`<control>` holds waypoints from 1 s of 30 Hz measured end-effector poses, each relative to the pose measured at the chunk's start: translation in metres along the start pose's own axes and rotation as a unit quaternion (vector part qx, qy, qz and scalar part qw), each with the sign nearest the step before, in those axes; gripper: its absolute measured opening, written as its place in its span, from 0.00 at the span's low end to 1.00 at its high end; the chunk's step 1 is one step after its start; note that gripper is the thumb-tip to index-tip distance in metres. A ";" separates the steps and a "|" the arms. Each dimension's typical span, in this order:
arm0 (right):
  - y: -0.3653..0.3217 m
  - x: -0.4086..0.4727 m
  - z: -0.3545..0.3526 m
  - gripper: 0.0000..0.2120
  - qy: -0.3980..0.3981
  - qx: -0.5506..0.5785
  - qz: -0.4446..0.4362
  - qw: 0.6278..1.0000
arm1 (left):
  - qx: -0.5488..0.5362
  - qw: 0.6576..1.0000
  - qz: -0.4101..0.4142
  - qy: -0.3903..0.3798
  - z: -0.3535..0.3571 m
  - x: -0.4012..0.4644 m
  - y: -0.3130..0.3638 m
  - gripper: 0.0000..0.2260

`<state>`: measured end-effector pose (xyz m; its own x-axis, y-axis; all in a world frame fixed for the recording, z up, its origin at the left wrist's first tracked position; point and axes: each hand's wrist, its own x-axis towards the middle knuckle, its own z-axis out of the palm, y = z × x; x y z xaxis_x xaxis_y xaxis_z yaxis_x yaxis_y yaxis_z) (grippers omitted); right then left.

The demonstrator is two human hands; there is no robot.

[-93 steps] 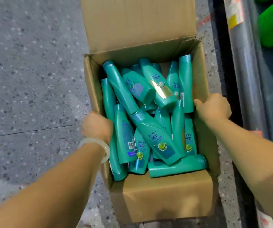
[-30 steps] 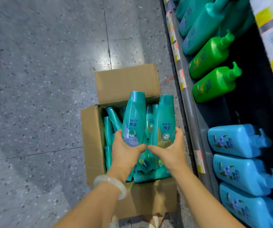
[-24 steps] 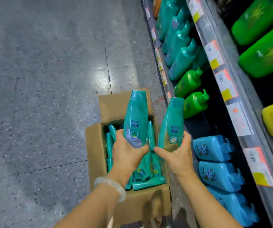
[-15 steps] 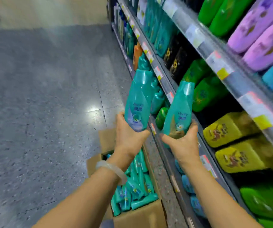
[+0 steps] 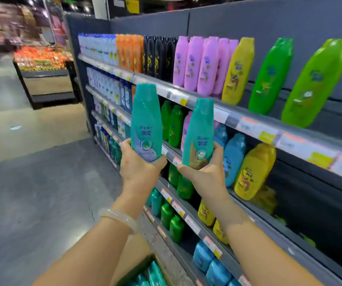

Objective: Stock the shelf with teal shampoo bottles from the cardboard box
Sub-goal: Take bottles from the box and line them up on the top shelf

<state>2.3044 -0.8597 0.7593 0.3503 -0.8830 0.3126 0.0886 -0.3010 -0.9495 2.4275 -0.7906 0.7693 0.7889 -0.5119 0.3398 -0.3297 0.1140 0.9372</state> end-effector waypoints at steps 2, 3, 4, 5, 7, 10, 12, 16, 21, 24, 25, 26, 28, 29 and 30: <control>-0.023 -0.002 -0.023 0.34 0.037 -0.003 -0.016 0.999 | -0.007 1.000 0.018 -0.023 0.013 -0.005 0.028 0.24; -0.035 -0.004 -0.036 0.35 0.057 -0.004 -0.025 0.998 | -0.009 0.999 0.023 -0.036 0.022 -0.009 0.039 0.25; -0.046 -0.006 -0.050 0.34 0.078 -0.010 -0.034 0.996 | -0.014 0.998 0.025 -0.052 0.033 -0.013 0.051 0.26; -0.057 -0.007 -0.066 0.33 0.101 -0.015 -0.043 0.994 | -0.022 0.997 0.027 -0.068 0.045 -0.020 0.063 0.27; -0.078 -0.010 -0.099 0.32 0.144 -0.019 -0.059 0.988 | -0.036 0.994 0.027 -0.101 0.074 -0.035 0.084 0.28; -0.105 -0.015 -0.154 0.33 0.207 -0.041 -0.084 0.974 | -0.060 0.987 0.044 -0.140 0.122 -0.064 0.116 0.31; -0.119 -0.019 -0.192 0.34 0.249 -0.070 -0.094 0.961 | -0.078 0.981 0.051 -0.169 0.154 -0.088 0.142 0.29; -0.142 -0.028 -0.260 0.34 0.300 -0.104 -0.096 0.943 | -0.122 0.966 0.060 -0.221 0.209 -0.130 0.186 0.27; -0.153 -0.037 -0.321 0.33 0.322 -0.125 -0.082 0.935 | -0.140 0.956 0.055 -0.250 0.265 -0.152 0.215 0.31; -0.154 -0.040 -0.344 0.34 0.333 -0.131 -0.072 0.931 | -0.145 0.950 0.054 -0.269 0.286 -0.160 0.226 0.29; -0.154 -0.041 -0.349 0.34 0.335 -0.133 -0.065 0.931 | -0.148 0.947 0.049 -0.282 0.291 -0.162 0.229 0.28; -0.153 -0.042 -0.354 0.34 0.337 -0.134 -0.058 0.930 | -0.149 0.943 0.045 -0.294 0.296 -0.165 0.230 0.28; -0.151 -0.043 -0.361 0.36 0.343 -0.135 -0.041 0.929 | -0.146 0.936 0.043 -0.317 0.305 -0.167 0.231 0.27; -0.150 -0.043 -0.363 0.37 0.348 -0.134 -0.033 0.927 | -0.146 0.932 0.043 -0.328 0.310 -0.167 0.231 0.27; -0.149 -0.041 -0.366 0.38 0.354 -0.134 -0.027 0.925 | -0.145 0.928 0.044 -0.339 0.314 -0.166 0.231 0.27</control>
<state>1.9353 -0.9102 0.8974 -0.3546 -0.8503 0.3888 -0.1788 -0.3465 -0.9209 2.0574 -0.9467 0.9043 0.2248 -0.8972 0.3801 -0.1454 0.3548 0.9236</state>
